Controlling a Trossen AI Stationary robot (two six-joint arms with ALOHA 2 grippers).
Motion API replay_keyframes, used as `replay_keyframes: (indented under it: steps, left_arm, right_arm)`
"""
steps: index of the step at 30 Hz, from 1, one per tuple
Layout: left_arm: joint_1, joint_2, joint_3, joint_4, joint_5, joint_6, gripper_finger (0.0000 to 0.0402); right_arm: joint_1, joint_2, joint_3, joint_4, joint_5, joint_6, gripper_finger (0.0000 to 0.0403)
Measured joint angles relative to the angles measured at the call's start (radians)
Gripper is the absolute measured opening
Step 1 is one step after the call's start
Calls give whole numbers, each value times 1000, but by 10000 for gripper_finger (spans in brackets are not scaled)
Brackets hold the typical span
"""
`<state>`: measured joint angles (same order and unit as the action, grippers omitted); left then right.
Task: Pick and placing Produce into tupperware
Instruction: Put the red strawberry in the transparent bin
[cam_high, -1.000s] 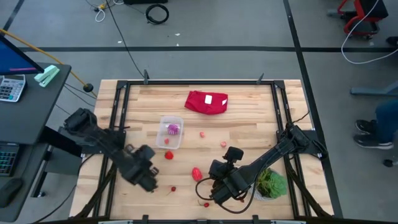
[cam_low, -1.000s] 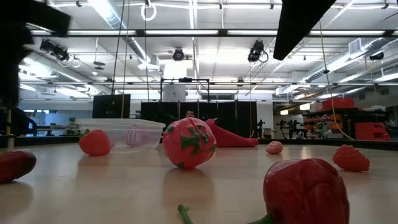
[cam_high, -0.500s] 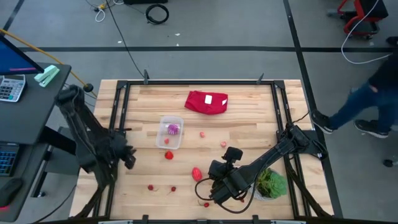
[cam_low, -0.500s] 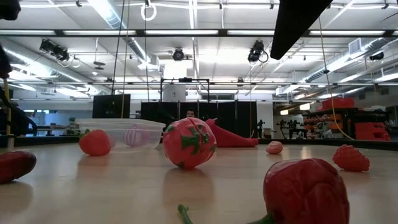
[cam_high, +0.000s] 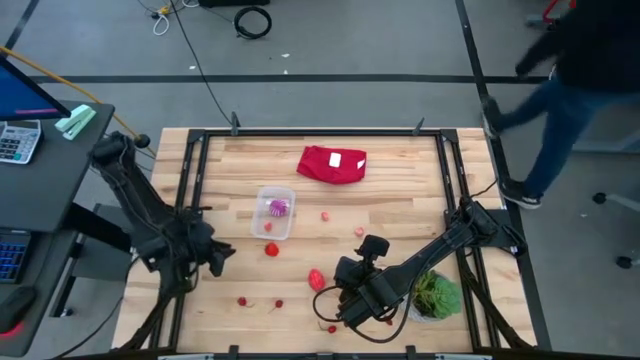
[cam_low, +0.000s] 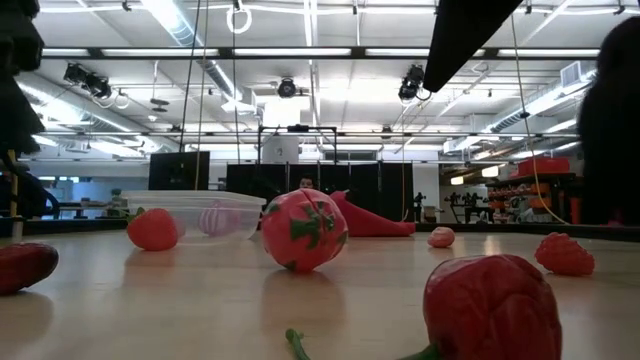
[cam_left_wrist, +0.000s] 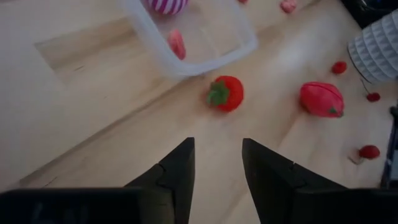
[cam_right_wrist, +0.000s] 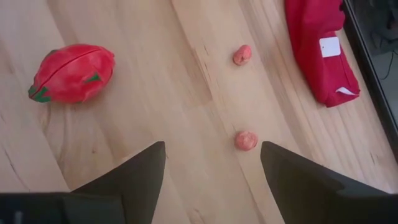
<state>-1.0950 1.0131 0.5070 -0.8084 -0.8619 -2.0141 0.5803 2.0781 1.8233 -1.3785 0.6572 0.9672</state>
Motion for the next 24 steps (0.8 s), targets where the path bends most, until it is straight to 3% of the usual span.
replay_keyframes:
  steps: [8, 16, 24]
  left_arm:
    - [89, 3, -125, 202, 1, 47, 142]
    - [188, 3, -218, 563, 2, 430, 181]
    - [275, 8, -221, 588, 4, 516, 230]
  right_arm:
    - [-2, 0, 0, 0, 1, 0, 274]
    - [-2, 0, 0, 0, 28, -1, 274]
    - [-2, 0, 0, 0, 28, -1, 274]
